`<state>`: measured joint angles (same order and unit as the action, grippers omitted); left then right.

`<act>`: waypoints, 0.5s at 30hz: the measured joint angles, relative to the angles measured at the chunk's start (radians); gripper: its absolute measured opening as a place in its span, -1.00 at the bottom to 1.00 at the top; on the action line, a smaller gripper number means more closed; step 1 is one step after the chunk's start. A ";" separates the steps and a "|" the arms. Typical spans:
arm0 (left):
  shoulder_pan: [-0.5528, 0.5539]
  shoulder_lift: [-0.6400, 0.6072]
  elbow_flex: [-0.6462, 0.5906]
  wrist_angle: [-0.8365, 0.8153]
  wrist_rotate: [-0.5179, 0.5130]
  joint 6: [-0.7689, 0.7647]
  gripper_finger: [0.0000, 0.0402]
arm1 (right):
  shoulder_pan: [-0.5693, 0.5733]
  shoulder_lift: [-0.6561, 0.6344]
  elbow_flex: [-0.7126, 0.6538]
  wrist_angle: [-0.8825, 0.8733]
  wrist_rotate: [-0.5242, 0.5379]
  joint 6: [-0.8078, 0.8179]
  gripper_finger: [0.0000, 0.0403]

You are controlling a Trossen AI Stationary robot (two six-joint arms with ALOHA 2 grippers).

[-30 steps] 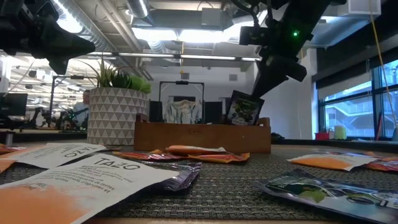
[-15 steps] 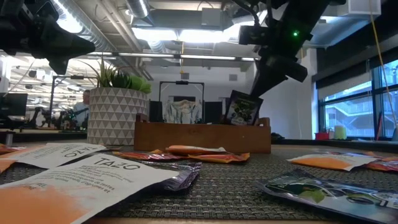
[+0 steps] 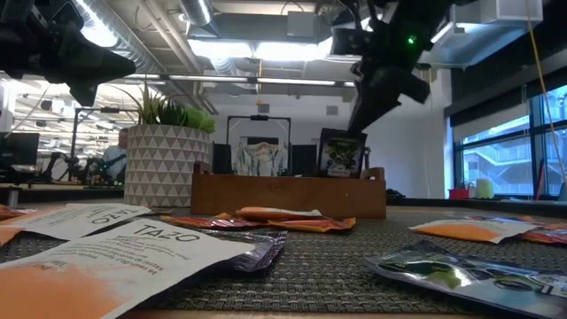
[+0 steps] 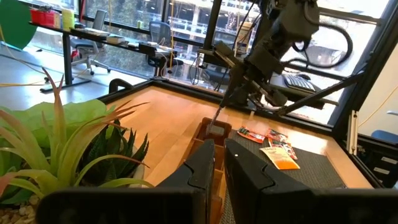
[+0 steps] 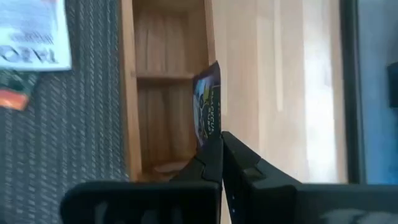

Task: Pick & Place Tea
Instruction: Put the black tea bag into the right slot of the wooden organizer

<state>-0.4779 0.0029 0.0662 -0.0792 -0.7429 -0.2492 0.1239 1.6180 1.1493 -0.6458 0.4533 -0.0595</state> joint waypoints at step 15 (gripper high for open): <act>0.000 0.000 0.000 0.000 0.000 0.000 -0.84 | -0.049 0.023 0.036 -0.055 -0.088 -0.001 -0.97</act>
<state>-0.4780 0.0028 0.0660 -0.0792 -0.7425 -0.2489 0.0746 1.6408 1.1851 -0.7008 0.3652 -0.0605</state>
